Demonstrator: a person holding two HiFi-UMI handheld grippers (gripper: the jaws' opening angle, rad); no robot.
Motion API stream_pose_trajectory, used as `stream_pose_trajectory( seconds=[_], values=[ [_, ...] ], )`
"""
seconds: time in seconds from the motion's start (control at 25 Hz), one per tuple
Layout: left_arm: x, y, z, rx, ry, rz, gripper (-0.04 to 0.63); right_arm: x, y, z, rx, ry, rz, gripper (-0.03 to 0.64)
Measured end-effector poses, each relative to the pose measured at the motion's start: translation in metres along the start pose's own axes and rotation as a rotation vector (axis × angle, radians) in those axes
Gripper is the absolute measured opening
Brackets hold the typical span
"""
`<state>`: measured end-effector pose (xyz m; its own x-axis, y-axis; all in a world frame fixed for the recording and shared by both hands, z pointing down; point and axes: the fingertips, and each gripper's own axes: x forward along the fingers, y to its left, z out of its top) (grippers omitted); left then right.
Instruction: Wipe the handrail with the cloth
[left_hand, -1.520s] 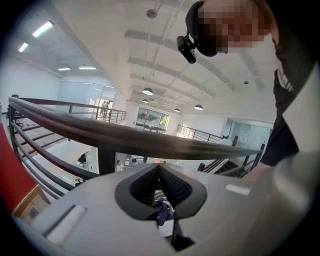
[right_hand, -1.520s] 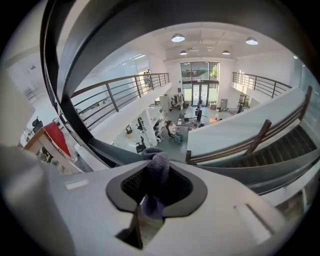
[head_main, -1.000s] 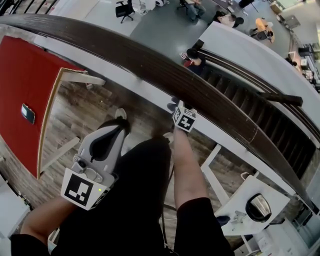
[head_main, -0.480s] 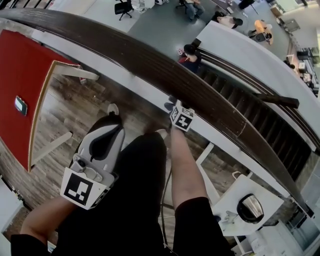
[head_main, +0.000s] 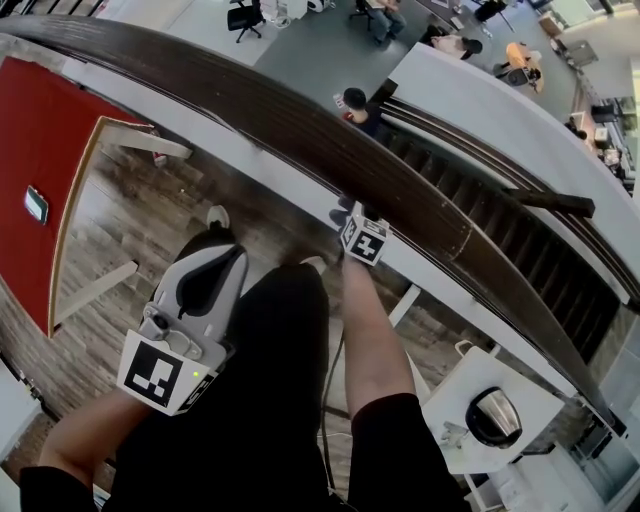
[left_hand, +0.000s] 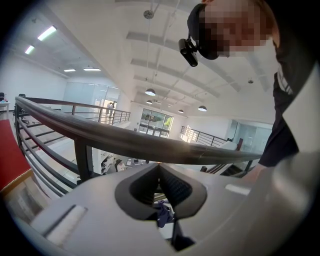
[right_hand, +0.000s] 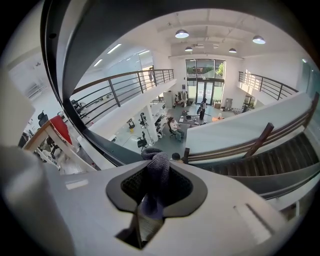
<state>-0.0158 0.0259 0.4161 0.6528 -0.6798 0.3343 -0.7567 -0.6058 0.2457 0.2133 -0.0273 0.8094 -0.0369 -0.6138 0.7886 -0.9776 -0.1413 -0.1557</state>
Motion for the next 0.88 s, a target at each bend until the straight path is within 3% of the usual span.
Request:
stream_pose_trajectory(
  seconds=[0.88],
  values=[
    [0.023,-0.030,0.005,0.017,0.007,-0.049,-0.002,-0.021,-0.053,-0.015,0.042,-0.002,-0.044,0.066]
  ],
)
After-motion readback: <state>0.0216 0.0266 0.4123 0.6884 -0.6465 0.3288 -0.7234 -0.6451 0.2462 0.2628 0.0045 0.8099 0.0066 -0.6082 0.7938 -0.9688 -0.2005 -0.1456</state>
